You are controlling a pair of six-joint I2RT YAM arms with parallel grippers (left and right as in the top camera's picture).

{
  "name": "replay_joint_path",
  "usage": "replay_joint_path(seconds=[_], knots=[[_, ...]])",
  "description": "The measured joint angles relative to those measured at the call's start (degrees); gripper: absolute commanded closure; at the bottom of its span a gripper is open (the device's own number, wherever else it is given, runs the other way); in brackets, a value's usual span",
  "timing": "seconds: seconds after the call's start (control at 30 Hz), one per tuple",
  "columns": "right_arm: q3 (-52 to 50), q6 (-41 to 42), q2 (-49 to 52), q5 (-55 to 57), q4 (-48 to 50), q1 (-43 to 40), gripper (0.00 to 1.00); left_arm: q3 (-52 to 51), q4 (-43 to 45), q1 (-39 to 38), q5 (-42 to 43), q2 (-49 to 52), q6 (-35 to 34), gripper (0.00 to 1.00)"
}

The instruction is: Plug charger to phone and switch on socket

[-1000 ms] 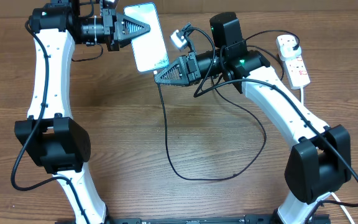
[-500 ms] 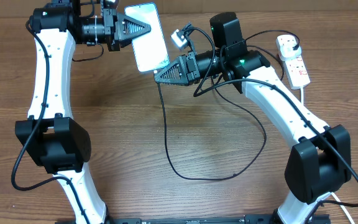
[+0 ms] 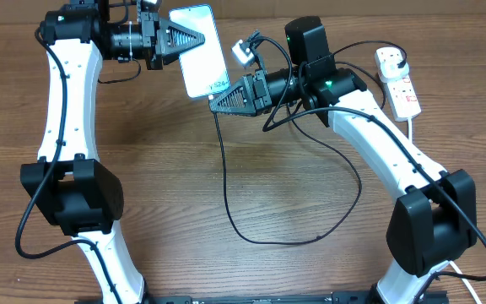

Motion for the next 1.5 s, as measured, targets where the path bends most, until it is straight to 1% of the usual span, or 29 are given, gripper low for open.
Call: replay_joint_path(seconds=[1.5], knots=[[0.0,0.24,0.0,-1.03,0.72,0.0,0.96,0.0,-0.04,0.0,1.4,0.0,0.02,0.96]])
